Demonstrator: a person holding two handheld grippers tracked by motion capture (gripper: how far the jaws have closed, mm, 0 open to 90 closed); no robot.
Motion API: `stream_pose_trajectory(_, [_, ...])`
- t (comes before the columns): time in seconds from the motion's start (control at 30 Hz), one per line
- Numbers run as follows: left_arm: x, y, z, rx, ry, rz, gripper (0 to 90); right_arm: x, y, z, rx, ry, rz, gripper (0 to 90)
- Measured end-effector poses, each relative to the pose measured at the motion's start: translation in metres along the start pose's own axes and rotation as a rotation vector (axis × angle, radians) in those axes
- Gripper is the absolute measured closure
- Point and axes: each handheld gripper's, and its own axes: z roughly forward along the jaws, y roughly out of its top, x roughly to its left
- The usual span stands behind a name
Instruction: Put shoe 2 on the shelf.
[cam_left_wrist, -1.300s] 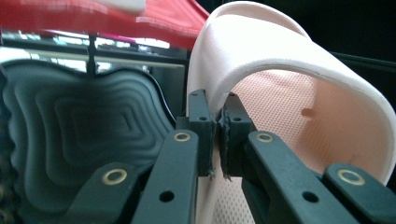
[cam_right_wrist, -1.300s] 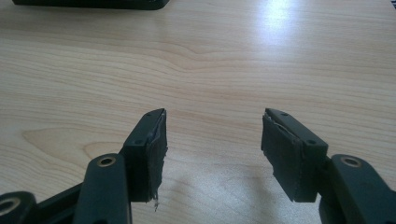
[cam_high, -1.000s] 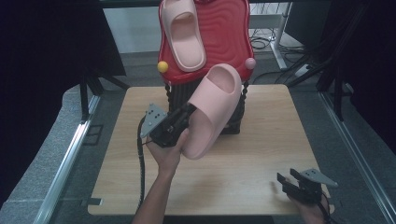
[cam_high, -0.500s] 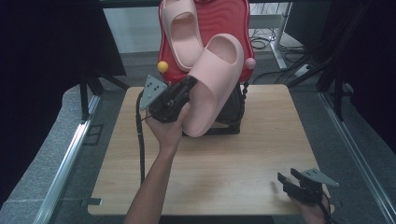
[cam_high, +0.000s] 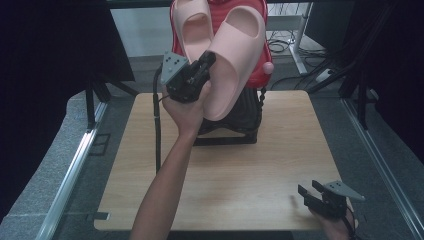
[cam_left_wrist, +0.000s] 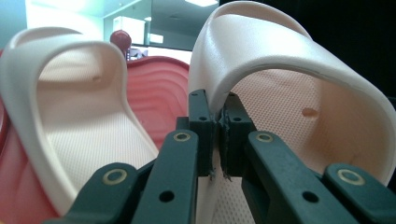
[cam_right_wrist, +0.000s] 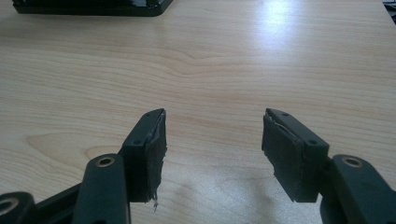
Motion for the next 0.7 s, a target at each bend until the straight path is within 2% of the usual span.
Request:
stream_pose_trajectory(0.1, [0.001,0.007,0.008,-0.002,0.018,0.013,85.4,0.000,0.000,-0.001,0.001,0.001,-0.003,40.0])
stream_pose_trajectory(0.3, [0.003,0.014,0.023,-0.004,0.037,0.011,85.4,0.001,0.000,0.000,-0.001,0.004,-0.001,39.9])
stream_pose_trajectory(0.7, [0.000,0.029,0.062,0.003,0.073,0.014,85.4,0.000,0.000,-0.003,-0.009,0.005,0.010,39.7])
